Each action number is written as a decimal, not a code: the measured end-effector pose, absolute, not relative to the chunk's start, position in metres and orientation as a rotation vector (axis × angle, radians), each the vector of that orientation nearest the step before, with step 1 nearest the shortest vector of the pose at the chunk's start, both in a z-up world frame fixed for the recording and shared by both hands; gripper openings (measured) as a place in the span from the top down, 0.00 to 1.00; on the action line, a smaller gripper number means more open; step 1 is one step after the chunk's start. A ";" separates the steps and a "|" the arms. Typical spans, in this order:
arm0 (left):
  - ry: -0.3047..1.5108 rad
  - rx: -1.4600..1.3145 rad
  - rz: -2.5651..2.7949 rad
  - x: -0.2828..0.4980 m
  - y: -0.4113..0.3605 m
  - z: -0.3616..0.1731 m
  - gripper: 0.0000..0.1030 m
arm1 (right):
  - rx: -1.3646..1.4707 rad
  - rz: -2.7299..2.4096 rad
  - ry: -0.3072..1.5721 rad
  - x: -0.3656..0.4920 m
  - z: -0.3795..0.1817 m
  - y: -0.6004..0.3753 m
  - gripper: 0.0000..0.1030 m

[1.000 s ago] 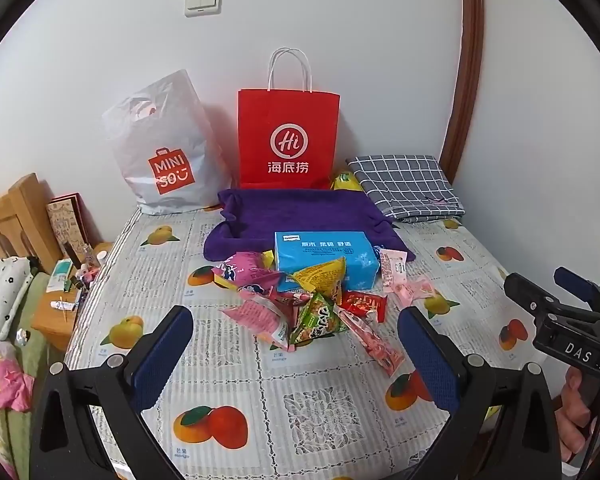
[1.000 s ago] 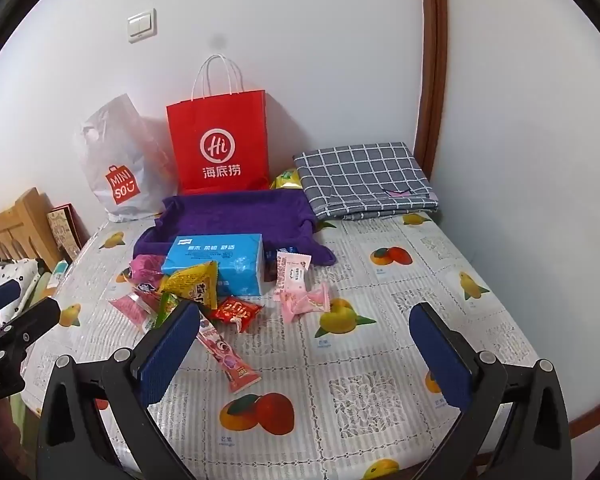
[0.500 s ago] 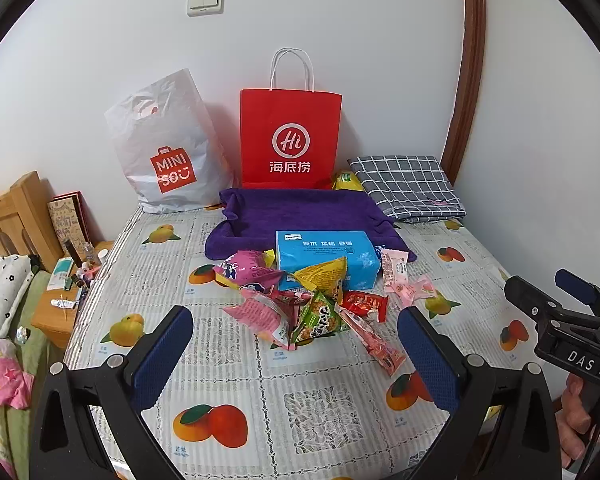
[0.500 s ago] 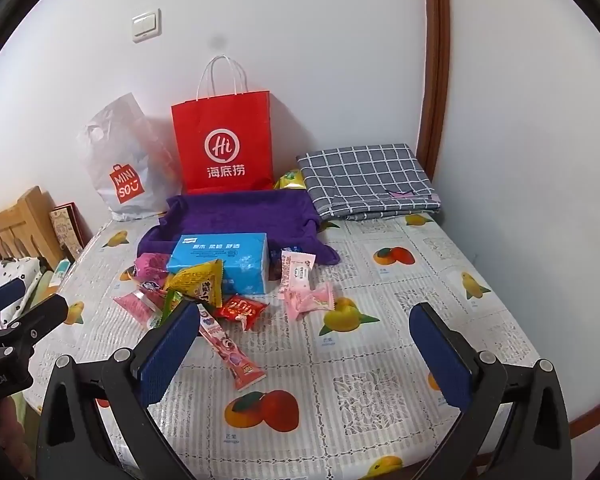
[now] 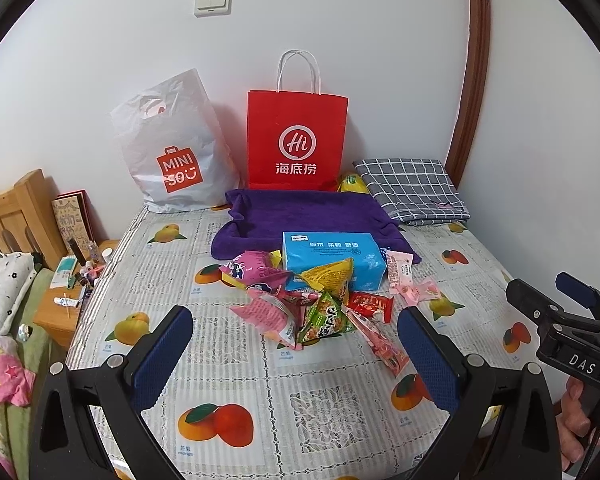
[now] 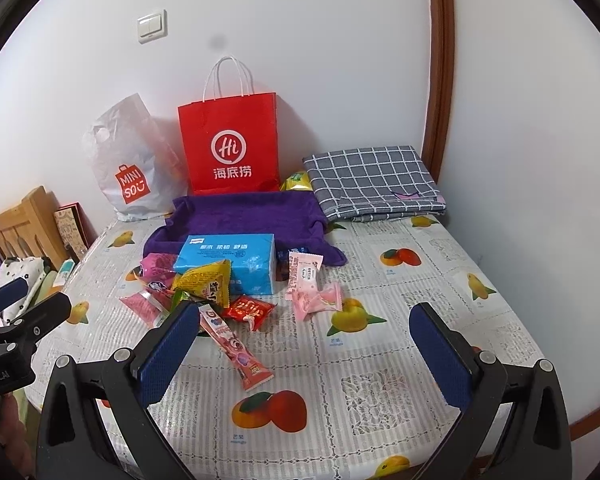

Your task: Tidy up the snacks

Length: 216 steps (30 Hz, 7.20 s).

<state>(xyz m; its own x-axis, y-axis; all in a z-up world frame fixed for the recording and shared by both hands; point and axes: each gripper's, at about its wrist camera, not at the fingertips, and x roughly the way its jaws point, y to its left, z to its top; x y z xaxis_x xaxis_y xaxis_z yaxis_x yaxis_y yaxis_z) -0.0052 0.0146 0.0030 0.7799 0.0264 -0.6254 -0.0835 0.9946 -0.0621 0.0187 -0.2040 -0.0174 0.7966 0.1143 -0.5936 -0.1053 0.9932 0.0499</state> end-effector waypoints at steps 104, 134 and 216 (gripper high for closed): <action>0.849 -0.148 0.081 0.128 0.068 -0.078 0.01 | -0.015 0.202 0.874 0.170 -0.153 -0.215 0.12; 0.924 -0.166 0.105 0.153 0.105 -0.107 0.01 | -0.054 0.217 0.929 0.188 -0.178 -0.204 0.50; 0.824 -0.213 -0.114 0.214 0.074 -0.015 0.55 | -0.072 0.376 0.707 0.249 -0.043 -0.132 0.51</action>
<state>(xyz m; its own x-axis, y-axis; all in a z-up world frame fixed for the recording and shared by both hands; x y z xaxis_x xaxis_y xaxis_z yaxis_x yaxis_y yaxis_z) 0.2142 0.0742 -0.0148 0.6751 -0.1829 -0.7147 0.0179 0.9726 -0.2320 0.2488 -0.1315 -0.0426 0.6965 0.3128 -0.6458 -0.3607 0.9306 0.0617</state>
